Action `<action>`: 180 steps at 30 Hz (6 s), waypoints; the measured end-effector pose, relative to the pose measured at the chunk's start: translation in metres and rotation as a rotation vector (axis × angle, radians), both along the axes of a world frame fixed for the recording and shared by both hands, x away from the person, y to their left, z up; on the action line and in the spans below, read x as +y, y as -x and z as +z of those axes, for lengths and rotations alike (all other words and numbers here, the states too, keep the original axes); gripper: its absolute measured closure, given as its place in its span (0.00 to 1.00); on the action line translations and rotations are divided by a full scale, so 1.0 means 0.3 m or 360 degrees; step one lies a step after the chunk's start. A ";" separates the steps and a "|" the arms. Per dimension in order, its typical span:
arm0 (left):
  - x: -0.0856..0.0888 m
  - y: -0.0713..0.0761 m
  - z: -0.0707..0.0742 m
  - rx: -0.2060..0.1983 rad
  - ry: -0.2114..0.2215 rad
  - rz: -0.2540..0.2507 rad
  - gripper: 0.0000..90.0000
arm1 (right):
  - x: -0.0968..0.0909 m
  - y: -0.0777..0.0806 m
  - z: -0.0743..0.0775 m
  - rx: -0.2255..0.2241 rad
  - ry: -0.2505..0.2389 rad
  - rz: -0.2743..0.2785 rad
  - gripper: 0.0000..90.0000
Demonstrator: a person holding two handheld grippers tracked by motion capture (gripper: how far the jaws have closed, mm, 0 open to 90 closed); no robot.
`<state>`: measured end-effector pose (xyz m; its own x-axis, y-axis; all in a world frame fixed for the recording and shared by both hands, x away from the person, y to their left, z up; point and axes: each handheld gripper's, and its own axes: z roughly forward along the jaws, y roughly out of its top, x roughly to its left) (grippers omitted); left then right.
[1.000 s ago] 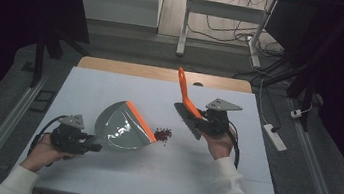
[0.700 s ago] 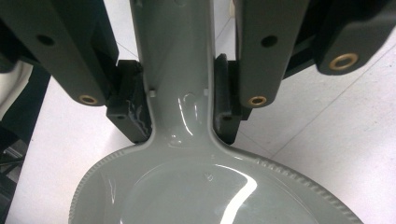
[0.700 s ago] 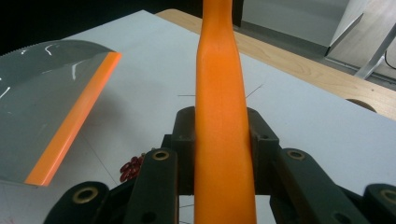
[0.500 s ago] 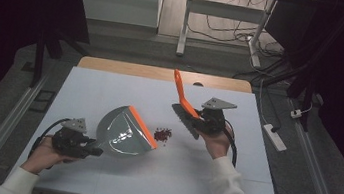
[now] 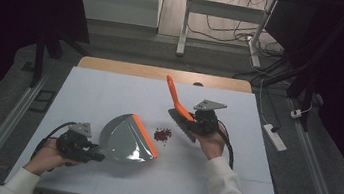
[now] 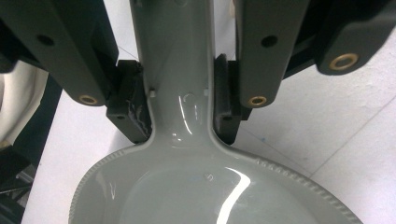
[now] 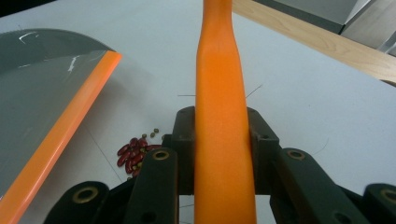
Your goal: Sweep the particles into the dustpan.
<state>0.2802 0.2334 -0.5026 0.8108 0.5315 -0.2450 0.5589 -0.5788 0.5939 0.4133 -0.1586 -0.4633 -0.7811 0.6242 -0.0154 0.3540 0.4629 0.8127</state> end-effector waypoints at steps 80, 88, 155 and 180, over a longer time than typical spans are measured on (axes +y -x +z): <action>-0.088 -0.045 -0.047 0.0169 -0.0049 -0.0020 0.69 | 0.160 0.024 -0.097 0.0082 0.0230 0.0116 0.78; -0.089 -0.044 -0.047 0.0171 -0.0049 -0.0020 0.69 | 0.187 0.040 -0.096 0.0077 0.0253 0.0153 0.78; -0.092 -0.044 -0.053 0.0178 -0.0049 -0.0025 0.69 | 0.132 0.035 -0.059 0.0050 0.0136 0.0039 0.78; -0.095 -0.045 -0.057 0.0185 -0.0054 -0.0028 0.69 | 0.246 0.096 -0.100 0.0183 0.0144 0.0228 0.78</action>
